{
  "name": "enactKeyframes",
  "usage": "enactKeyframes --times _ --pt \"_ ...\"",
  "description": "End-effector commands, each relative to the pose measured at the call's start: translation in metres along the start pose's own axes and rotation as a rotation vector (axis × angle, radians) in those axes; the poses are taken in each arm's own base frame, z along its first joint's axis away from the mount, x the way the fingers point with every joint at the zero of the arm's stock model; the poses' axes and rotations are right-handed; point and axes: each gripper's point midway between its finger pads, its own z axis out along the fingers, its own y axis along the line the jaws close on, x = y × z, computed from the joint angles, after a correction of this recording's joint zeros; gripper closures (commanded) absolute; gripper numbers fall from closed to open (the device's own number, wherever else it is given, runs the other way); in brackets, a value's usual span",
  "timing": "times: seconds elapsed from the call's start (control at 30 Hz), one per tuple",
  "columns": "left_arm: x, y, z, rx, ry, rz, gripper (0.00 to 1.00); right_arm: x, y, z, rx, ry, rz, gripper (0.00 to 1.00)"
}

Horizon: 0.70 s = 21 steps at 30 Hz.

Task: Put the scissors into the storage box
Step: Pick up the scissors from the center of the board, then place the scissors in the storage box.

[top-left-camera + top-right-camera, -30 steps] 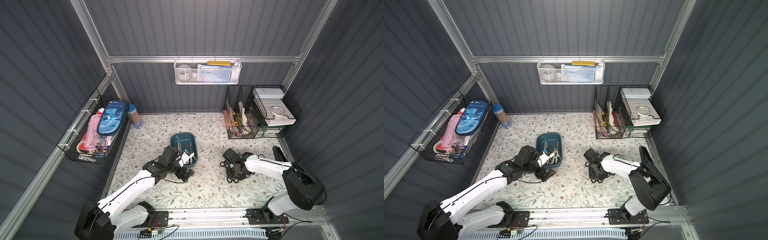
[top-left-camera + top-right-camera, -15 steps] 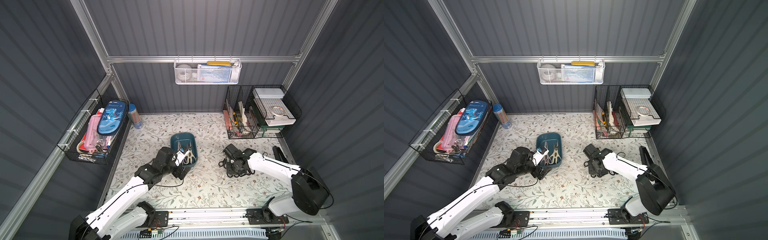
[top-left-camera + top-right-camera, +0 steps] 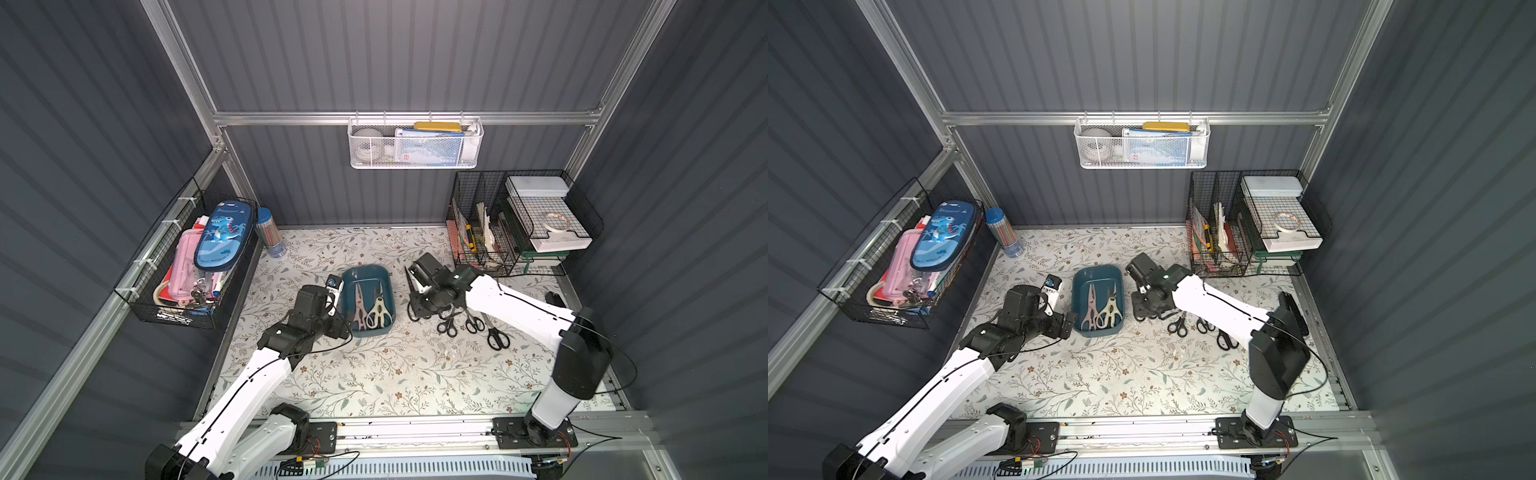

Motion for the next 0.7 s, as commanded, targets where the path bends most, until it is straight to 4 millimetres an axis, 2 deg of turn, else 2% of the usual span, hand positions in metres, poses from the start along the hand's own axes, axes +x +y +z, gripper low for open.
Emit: enactKeyframes --times 0.0,0.13,0.33,0.6,0.67 --pt "-0.004 0.001 -0.005 0.008 -0.012 -0.022 0.01 -0.012 0.043 0.012 -0.109 0.022 -0.06 0.82" --pt "-0.002 0.015 -0.008 -0.067 -0.017 -0.031 0.01 -0.025 0.072 0.044 -0.155 0.035 -0.032 0.82" --pt "-0.001 0.025 -0.011 -0.116 -0.027 -0.036 0.01 -0.032 0.089 0.086 -0.146 0.065 0.004 0.82" --pt "0.001 0.027 -0.01 -0.128 -0.016 -0.031 0.01 -0.032 0.105 0.12 -0.165 0.085 0.061 0.82" --pt "0.0 0.027 -0.01 -0.126 -0.018 -0.031 0.01 -0.033 0.11 0.124 -0.175 0.086 0.065 0.78"
